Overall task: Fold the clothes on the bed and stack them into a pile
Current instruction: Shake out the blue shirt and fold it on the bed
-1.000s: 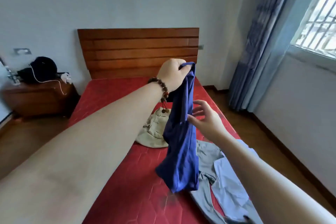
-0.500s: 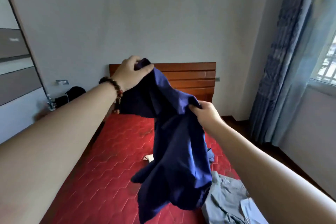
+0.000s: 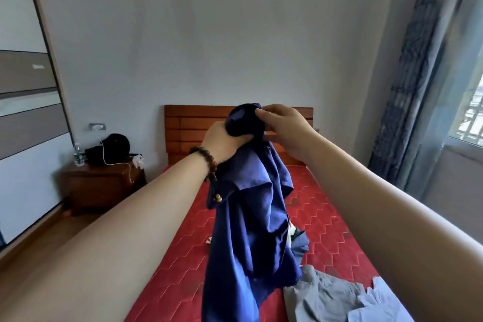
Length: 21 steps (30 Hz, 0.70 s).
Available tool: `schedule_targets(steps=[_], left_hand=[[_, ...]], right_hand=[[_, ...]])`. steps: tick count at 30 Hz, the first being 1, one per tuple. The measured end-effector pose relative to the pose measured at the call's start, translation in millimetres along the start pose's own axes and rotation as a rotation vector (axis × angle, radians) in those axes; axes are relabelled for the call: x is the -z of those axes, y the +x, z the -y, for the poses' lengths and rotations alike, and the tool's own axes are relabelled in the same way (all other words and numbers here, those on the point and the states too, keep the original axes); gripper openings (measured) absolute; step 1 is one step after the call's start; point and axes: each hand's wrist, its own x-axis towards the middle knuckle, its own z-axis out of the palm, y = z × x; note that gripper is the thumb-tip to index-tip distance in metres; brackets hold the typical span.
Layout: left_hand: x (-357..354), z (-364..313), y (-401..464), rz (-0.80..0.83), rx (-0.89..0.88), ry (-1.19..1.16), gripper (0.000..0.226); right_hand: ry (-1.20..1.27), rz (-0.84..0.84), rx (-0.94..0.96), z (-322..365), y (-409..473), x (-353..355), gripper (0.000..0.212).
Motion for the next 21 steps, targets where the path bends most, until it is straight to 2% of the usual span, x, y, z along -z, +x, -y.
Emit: schedule_targets(steps=[4, 7, 9, 11, 13, 16, 17, 19, 21], left_hand=[[12.5, -10.1, 12.8, -0.136, 0.171, -0.204, 0.028], [25.0, -16.7, 22.8, -0.148, 0.276, -0.386, 0.038], [30.9, -18.6, 26.7, -0.14, 0.311, -0.46, 0.044], [35.6, -15.6, 29.5, -0.159, 0.315, -0.464, 0.048], [41.1, -7.8, 32.4, -0.184, 0.293, -0.411, 0.049], [43.3, 14.1, 28.9, -0.243, 0.261, -0.239, 0.039], [40.7, 22.6, 26.3, -0.219, 0.253, -0.189, 0.038], [32.1, 36.5, 17.2, -0.065, 0.21, -0.205, 0.04], [24.6, 39.3, 4.5, 0.11, 0.186, -0.293, 0.061]], right_hand=[[-0.08, -0.004, -0.088, -39.7, -27.2, 25.2, 0.028], [-0.147, 0.111, -0.259, -81.3, -54.9, 36.7, 0.043], [-0.176, 0.173, -0.347, -101.0, -68.9, 37.7, 0.046], [-0.187, 0.133, -0.365, -112.3, -74.4, 36.4, 0.036], [-0.102, 0.027, -0.298, -110.9, -73.8, 35.9, 0.024], [0.123, -0.046, -0.187, -88.4, -64.5, 38.5, 0.026], [0.18, -0.04, -0.162, -78.9, -60.6, 39.1, 0.02], [0.232, -0.022, -0.157, -58.3, -51.5, 37.2, 0.004], [0.271, -0.001, -0.157, -40.7, -40.8, 32.4, 0.016]])
